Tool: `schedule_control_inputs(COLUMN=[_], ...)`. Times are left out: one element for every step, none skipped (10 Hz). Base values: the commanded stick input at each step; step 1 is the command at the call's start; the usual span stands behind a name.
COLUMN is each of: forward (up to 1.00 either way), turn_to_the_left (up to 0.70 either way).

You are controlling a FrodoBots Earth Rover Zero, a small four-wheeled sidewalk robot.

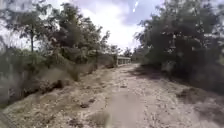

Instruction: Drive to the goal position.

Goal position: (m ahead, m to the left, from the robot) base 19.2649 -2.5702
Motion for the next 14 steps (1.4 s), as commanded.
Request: schedule_control_inputs(forward=[0.85,0.85,0.85,0.85,0.85,0.85,0.85,0.85,0.85,0.85,0.85,0.85,0.85,0.85], turn_to_the_left=[-0.02,0.0,0.0,0.0,0.0,0.0,0.0,0.0,0.0,0.0,0.0,0.0,0.0,0.0])
